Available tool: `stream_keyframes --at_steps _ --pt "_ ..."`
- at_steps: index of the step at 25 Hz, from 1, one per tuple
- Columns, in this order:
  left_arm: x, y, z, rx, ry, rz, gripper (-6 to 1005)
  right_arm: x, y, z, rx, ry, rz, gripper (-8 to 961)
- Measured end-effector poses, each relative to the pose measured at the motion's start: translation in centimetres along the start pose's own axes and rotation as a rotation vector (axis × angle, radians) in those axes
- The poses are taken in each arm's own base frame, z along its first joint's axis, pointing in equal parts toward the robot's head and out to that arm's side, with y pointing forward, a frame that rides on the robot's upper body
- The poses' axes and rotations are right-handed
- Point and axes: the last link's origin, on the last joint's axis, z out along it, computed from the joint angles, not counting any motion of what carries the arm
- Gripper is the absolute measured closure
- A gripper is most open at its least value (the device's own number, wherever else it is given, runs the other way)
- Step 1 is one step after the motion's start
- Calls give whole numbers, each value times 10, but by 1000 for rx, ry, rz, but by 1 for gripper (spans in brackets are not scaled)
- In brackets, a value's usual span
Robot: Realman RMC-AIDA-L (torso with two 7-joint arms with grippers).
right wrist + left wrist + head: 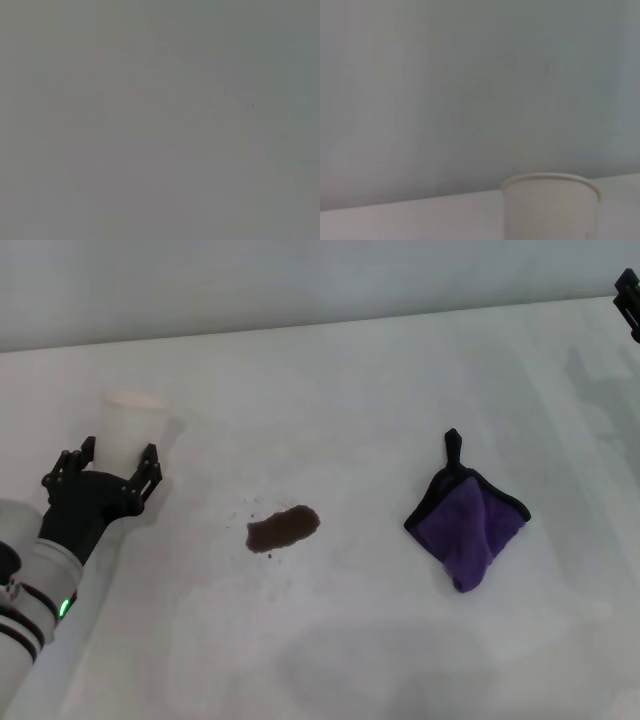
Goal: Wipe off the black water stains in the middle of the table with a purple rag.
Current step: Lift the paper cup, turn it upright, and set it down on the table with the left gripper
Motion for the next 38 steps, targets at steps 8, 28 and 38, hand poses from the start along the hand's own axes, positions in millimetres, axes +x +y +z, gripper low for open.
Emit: stream_keyframes --at_steps 8,28,38 --pt "-8 1 -6 7 -27 -10 247 0 0 0 1 1 0 158" --pt "-23 3 -23 20 -57 -27 248 0 0 0 2 0 2 159" --pt "-22 8 -18 -7 -82 -53 234 0 -1 -1 3 0 0 158"
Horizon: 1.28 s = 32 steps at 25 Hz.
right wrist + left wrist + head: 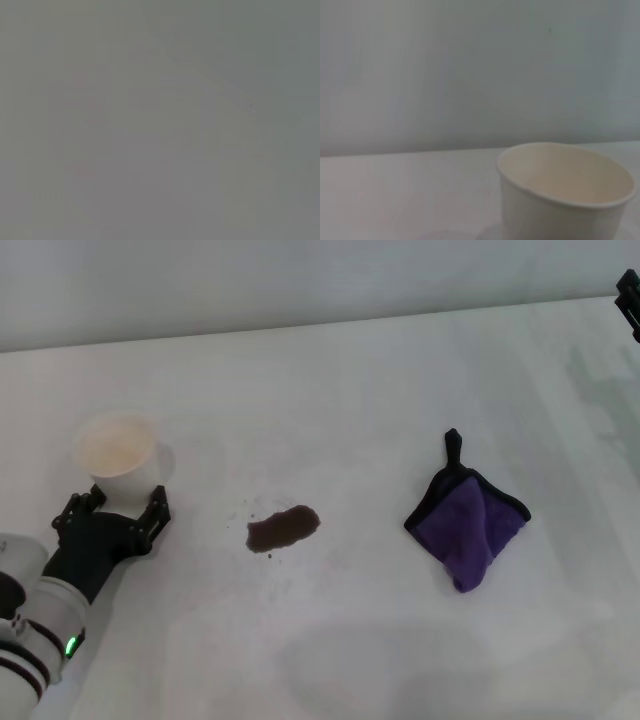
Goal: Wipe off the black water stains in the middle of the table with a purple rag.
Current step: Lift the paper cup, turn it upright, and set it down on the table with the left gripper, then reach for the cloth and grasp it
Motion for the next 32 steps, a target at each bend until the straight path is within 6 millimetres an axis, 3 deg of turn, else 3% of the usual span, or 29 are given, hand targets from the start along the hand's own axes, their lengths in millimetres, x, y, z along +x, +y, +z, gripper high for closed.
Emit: stream_keyframes --at_steps 12,15,32 --pt "0 8 0 -27 -4 -5 211 -3 -1 1 -10 -5 -21 159" --pt "-1 8 -2 -23 -4 -5 165 -4 -1 2 -11 -8 -25 159" --pt "-3 -2 -38 44 155 -43 128 -10 -4 5 -15 -20 -54 159"
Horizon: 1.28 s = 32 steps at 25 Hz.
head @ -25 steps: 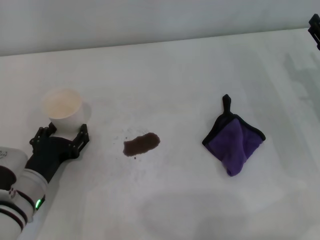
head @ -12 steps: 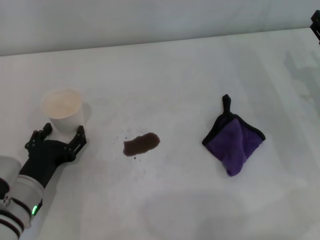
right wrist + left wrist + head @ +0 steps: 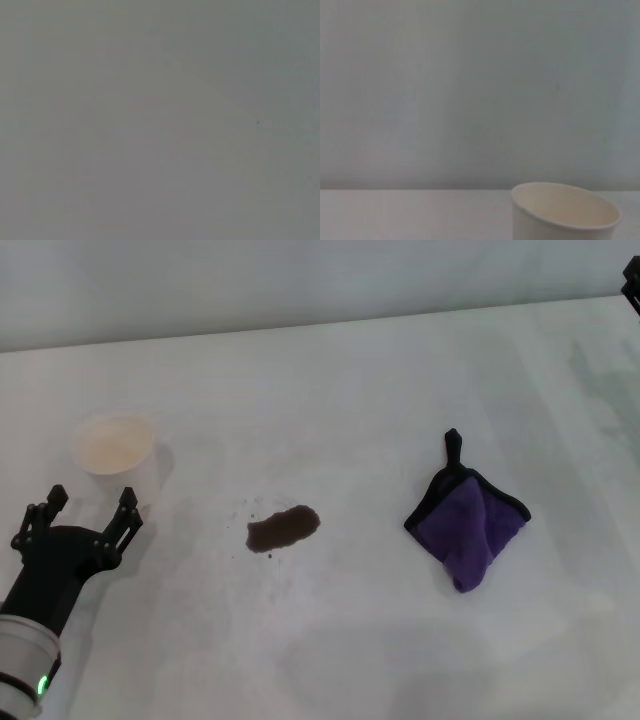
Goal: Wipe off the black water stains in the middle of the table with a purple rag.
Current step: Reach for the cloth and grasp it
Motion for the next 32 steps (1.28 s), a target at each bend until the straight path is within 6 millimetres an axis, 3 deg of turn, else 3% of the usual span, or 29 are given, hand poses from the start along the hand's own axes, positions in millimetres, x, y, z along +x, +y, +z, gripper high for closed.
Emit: stream_keyframes --at_steps 6,11,19,25,27,32 --pt "0 3 -10 11 32 -31 129 -3 -1 4 0 -5 -11 158" --pt "16 5 -36 61 204 -93 128 -5 2 6 -21 -3 -14 158" --pt "30 -33 -59 198 369 -215 129 -7 35 30 -300 179 -57 159" --pt "41 -63 -55 265 421 -158 128 -21 72 54 -472 371 -136 159" --pt "45 -70 -50 260 421 -107 128 -24 76 57 -488 393 -147 159" --pt "48 -75 -43 257 414 -69 132 -46 96 65 -542 505 -226 159"
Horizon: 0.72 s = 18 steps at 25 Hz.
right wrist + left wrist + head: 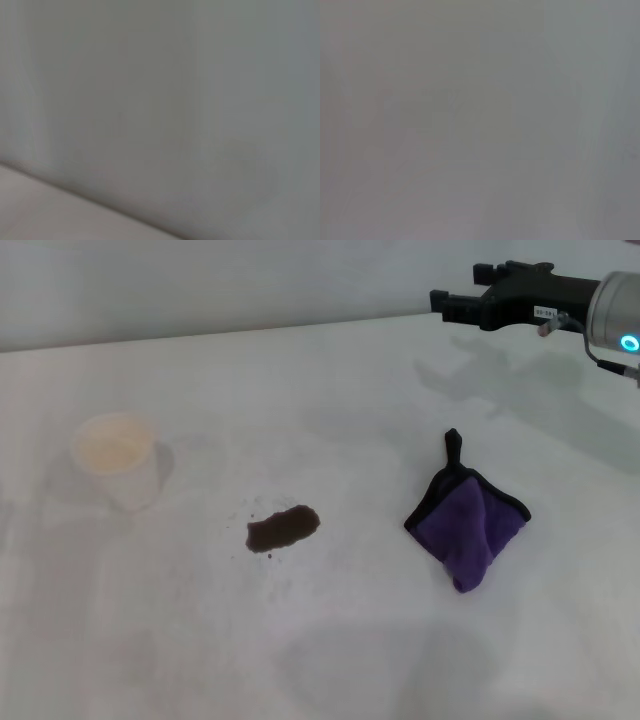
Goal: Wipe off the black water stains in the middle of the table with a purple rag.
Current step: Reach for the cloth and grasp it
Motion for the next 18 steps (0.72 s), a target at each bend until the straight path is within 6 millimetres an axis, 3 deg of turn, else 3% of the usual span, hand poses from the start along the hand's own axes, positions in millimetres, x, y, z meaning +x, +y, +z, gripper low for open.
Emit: stream_keyframes --at_steps 6,11,18 --pt "-5 -4 8 42 -27 -81 137 -26 9 -14 77 191 32 158" --pt "-15 -4 21 72 -96 -103 139 -45 35 -21 146 318 7 158" --pt "-22 -9 42 72 -166 -147 140 -39 62 -26 190 477 85 160"
